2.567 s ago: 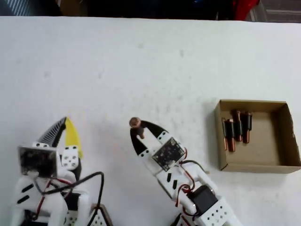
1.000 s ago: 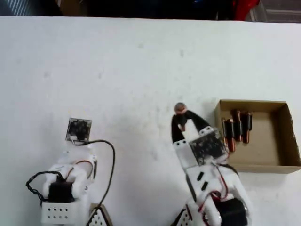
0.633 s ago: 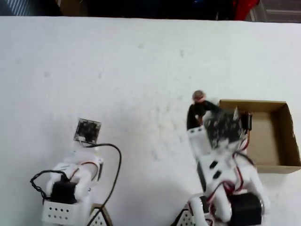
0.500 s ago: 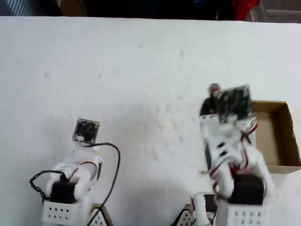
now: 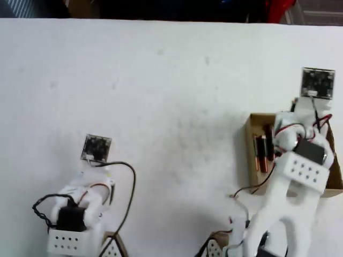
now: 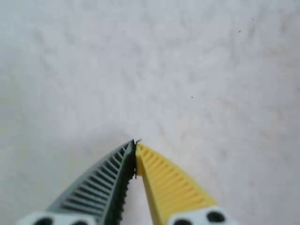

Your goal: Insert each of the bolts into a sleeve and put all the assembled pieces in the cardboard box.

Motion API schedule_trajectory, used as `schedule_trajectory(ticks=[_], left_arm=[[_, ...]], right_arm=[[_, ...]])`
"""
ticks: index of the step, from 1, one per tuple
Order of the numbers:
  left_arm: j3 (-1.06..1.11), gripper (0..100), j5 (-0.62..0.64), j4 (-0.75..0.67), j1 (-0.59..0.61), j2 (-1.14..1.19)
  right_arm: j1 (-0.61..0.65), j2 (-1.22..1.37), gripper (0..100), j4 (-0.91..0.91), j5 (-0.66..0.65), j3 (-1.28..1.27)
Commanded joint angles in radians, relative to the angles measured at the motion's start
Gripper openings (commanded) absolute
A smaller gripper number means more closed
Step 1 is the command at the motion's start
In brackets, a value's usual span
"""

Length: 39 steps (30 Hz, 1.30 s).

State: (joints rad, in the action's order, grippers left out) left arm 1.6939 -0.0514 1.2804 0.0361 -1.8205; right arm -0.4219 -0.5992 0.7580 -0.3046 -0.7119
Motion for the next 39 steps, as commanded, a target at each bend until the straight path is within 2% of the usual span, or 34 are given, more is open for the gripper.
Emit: schedule_trajectory(ticks=[1,5,10,20,25,32,39], left_arm=[[-0.002,2,-0.008,0.008,0.008,-0.005],[-0.002,2,-0.008,0.008,0.008,-0.005],[-0.002,2,-0.008,0.008,0.008,-0.005],[-0.002,2,-0.008,0.008,0.007,-0.005],[-0.002,2,-0.008,0.008,0.007,-0.005],[-0.002,2,-0.008,0.008,0.007,-0.005],[-0.002,2,-0.008,0.008,0.007,-0.005]], right_arm=[[-0.081,0.102,1.9,-0.104,-0.04,0.071],[-0.133,0.245,1.9,-0.17,-0.157,0.071],[-0.176,0.424,1.9,-0.205,-0.201,0.127],[-0.177,0.765,2.1,-0.2,-0.259,0.273],[-0.17,0.788,2.5,-0.088,-0.328,0.308],[-0.17,0.788,17.4,0.044,-0.33,0.388],[-0.168,0.786,14.1,0.163,-0.33,0.508]])
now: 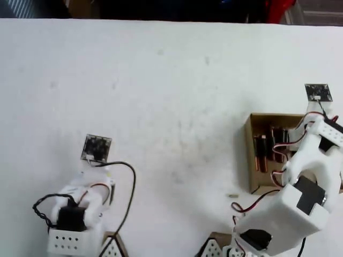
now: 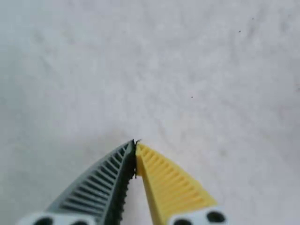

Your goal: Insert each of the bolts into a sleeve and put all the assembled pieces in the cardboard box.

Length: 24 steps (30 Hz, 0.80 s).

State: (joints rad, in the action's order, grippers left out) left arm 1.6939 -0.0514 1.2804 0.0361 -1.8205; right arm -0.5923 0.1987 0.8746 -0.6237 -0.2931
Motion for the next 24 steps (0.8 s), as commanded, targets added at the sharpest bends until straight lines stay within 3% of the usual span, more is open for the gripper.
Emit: schedule_trajectory(ticks=[1,8,24], left_arm=[[-0.002,2,-0.008,0.008,0.007,-0.005],[-0.002,2,-0.008,0.008,0.007,-0.005],[-0.002,2,-0.008,0.008,0.012,-0.005]], right_arm=[[0.002,-0.012,13.9,0.071,-0.011,0.115],[0.062,-0.054,13.8,0.335,-0.009,0.319],[0.53,-0.503,13.7,0.615,0.213,0.322]])
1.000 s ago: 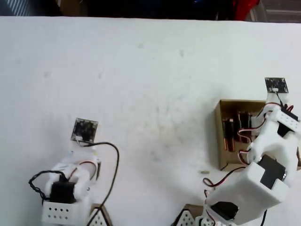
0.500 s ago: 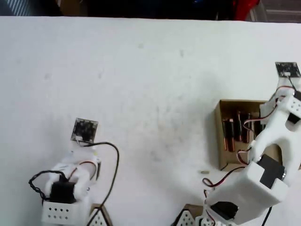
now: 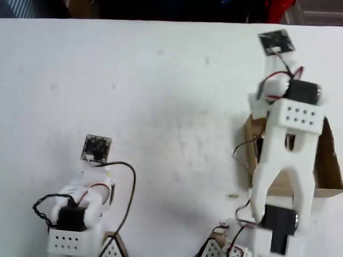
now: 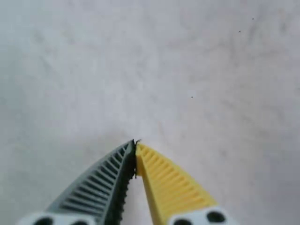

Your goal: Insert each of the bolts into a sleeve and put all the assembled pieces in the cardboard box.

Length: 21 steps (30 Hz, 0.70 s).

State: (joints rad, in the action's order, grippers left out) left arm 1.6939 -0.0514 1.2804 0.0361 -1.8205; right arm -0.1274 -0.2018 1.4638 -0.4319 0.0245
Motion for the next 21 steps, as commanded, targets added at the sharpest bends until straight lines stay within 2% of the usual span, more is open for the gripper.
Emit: schedule_trajectory(ticks=[1,5,10,16,21], left_arm=[[-0.002,2,-0.008,0.008,0.012,-0.005],[-0.002,2,-0.006,0.008,0.041,-0.005],[-0.002,2,-0.008,0.008,0.097,-0.005],[-0.002,2,-0.003,0.008,0.097,-0.005],[-0.002,2,-0.002,0.008,0.099,-0.005]], right_arm=[[0.087,-0.127,13.7,0.031,0.025,-0.006],[0.157,-0.234,12.8,0.048,0.025,-0.061],[0.222,-0.383,1.2,0.048,0.043,-0.117],[0.28,-0.579,4.2,0.05,0.11,-0.209],[0.346,-0.776,4.2,0.044,0.11,-0.325]])
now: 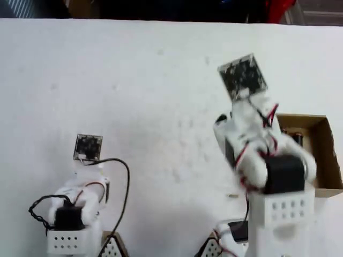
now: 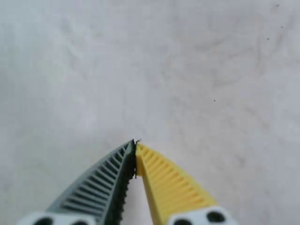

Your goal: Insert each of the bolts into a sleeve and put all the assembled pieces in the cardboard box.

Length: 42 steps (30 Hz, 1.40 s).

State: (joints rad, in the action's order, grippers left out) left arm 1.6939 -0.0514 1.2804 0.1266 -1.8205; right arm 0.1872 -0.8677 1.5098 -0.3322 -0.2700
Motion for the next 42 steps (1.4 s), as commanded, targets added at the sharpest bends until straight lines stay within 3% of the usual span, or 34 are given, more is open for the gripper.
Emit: schedule_trajectory(ticks=[1,29,42], left_arm=[[-0.002,2,-0.002,0.008,0.008,-0.005],[-0.002,2,-0.002,0.008,0.008,-0.005],[-0.002,2,-0.003,0.008,0.008,-0.005]], right_arm=[[0.041,-0.15,4.2,-0.002,0.011,-0.052],[0.035,-0.823,4.2,-0.002,0.015,-0.471],[0.025,-0.934,4.2,-0.001,0.011,-0.552]])
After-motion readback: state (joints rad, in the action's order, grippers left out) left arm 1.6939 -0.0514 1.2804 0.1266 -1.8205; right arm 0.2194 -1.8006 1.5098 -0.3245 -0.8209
